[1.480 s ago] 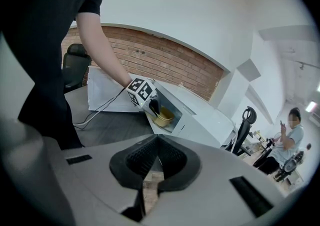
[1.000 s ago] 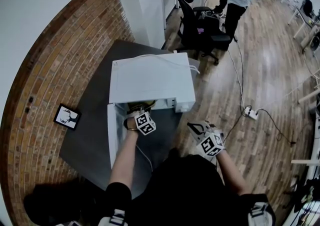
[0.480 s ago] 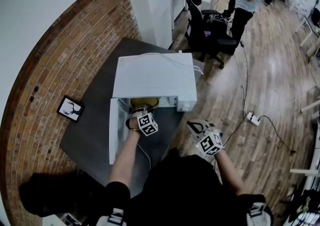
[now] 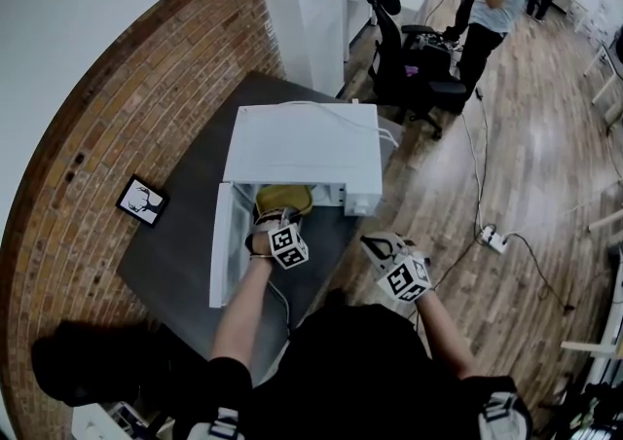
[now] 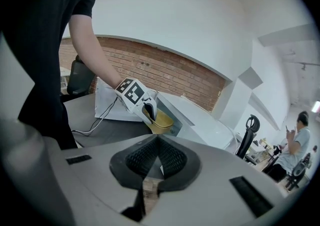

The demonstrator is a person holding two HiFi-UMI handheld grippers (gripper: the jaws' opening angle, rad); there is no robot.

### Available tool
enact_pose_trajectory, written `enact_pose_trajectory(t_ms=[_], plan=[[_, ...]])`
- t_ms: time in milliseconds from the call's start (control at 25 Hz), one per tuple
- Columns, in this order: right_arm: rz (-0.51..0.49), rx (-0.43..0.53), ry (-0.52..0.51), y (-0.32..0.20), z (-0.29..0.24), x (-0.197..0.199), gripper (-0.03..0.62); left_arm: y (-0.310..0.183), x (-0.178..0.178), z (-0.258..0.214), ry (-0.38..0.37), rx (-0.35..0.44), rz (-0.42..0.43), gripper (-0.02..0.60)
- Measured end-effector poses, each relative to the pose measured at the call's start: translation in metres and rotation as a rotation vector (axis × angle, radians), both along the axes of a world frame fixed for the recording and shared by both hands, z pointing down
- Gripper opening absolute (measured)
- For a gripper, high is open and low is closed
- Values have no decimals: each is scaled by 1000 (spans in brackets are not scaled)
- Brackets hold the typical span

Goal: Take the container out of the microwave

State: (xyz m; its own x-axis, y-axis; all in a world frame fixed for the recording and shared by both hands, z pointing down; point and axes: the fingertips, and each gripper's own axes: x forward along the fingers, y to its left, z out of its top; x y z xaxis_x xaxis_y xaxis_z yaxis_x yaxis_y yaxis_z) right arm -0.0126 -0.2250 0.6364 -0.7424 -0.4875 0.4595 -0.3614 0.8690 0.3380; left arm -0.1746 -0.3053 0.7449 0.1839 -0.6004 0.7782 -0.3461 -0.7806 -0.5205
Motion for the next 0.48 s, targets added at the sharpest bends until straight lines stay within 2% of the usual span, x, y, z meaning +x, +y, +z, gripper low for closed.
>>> enact_pose_trajectory(t_ms=[480], plan=[[-34,-4,-14,14,-4,15,0,32,14,-8,-3,-5,-30,29]])
